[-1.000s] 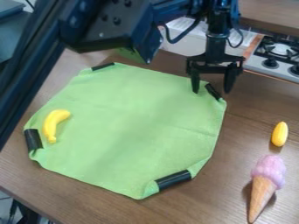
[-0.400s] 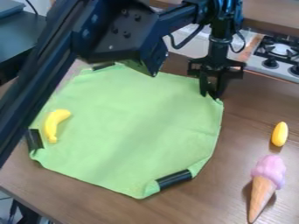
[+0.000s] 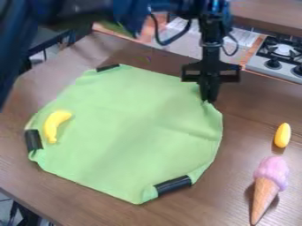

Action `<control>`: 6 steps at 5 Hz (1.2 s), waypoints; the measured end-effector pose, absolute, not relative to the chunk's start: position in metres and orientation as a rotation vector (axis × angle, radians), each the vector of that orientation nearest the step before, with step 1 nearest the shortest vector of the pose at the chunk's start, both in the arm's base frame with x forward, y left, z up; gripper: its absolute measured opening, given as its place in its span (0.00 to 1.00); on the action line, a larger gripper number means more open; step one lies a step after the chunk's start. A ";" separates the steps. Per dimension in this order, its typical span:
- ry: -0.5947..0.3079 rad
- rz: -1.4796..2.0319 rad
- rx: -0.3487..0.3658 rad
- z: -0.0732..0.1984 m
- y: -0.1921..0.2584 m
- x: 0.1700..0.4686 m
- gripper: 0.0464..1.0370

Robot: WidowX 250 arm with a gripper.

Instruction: Fold the cloth from top right to bottom left

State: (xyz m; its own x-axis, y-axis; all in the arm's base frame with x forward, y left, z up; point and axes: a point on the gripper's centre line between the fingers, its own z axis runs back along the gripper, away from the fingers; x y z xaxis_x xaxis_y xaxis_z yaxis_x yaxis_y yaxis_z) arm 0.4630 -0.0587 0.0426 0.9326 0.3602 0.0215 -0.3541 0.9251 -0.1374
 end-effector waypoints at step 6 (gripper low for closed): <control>-0.314 0.359 -0.139 0.082 0.042 0.370 0.01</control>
